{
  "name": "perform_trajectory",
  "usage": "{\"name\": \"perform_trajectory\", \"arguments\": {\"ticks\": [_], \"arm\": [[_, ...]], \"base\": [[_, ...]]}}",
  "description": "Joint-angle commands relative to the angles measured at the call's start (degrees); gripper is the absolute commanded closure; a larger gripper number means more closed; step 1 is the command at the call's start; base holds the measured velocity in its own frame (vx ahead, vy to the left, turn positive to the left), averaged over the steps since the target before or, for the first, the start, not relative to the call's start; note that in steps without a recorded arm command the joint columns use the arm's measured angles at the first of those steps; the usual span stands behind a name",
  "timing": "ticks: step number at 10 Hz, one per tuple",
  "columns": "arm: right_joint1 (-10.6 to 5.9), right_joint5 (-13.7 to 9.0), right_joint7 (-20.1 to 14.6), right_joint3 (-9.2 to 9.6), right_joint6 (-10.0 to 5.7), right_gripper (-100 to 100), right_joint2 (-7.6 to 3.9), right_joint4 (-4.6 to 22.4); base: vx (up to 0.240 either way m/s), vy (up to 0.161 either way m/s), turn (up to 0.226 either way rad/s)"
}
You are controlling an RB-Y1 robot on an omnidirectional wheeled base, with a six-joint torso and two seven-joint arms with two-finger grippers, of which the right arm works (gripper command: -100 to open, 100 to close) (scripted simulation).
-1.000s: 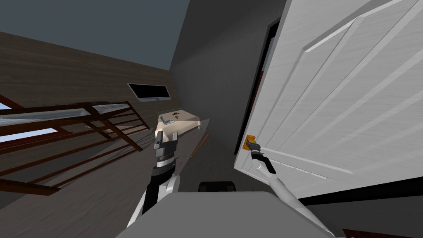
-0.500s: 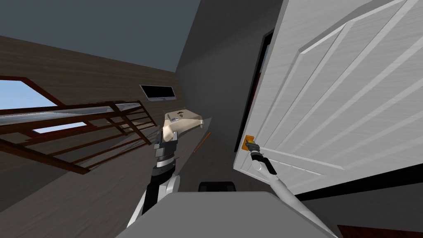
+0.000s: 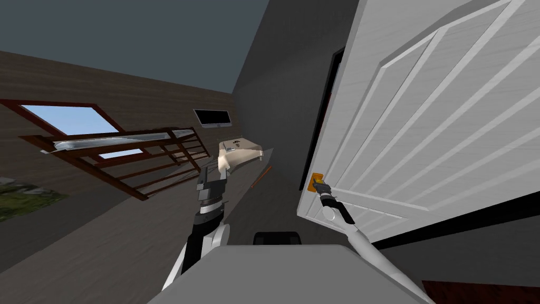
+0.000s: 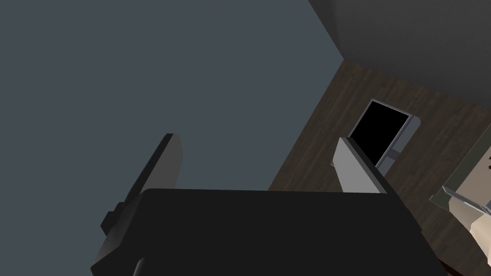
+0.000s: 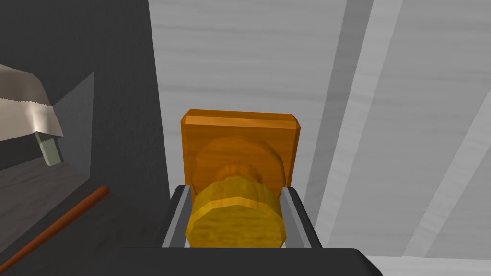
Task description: Pull the door open
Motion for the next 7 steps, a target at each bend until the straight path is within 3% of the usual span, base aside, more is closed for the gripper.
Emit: {"name": "perform_trajectory", "arguments": {"ticks": [1,3,7], "arm": [[0.48,0.2,-1.0,0.92,-0.21,100,-0.87,-0.6],[0.49,0.3,-1.3,1.17,-0.29,100,-1.19,-0.5],[2.97,1.1,-4.8,4.51,-1.7,100,-4.5,-3.0]], "base": [[-0.246,-0.01,0.108],[-0.182,-0.001,0.065],[-0.162,-0.039,0.081]]}}
